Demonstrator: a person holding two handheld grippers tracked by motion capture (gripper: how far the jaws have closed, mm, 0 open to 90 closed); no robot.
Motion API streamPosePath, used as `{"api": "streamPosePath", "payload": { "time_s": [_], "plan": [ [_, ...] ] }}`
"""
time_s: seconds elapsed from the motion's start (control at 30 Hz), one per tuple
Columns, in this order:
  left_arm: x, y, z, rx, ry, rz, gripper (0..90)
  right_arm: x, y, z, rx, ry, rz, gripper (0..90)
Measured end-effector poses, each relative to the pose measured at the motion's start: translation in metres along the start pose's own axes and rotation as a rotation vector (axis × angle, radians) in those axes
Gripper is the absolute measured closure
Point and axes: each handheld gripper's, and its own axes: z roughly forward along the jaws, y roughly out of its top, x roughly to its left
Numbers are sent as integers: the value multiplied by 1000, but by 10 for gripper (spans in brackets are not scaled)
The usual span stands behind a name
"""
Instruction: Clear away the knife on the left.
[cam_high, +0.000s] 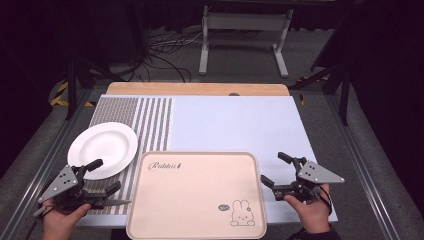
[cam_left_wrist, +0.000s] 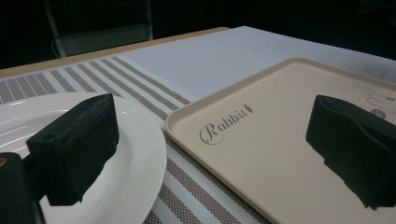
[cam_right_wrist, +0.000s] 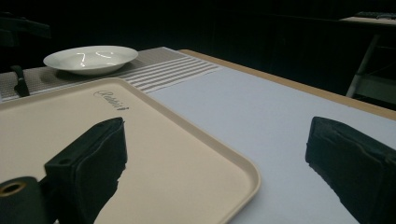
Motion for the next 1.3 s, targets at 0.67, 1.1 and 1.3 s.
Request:
{"api": "streamPosePath", "payload": {
  "time_s": [0.67, 1.1, 1.3],
  "plan": [
    [3, 2, -6, 2, -34, 1, 41, -1, -1, 1, -5, 18, 19, 62],
    [6, 16, -7, 161, -27, 137, 98, -3, 0, -1, -13, 16, 31, 63],
    [7, 26, -8, 247, -54, 201, 99, -4, -1, 2, -7, 19, 35, 64]
  ]
}}
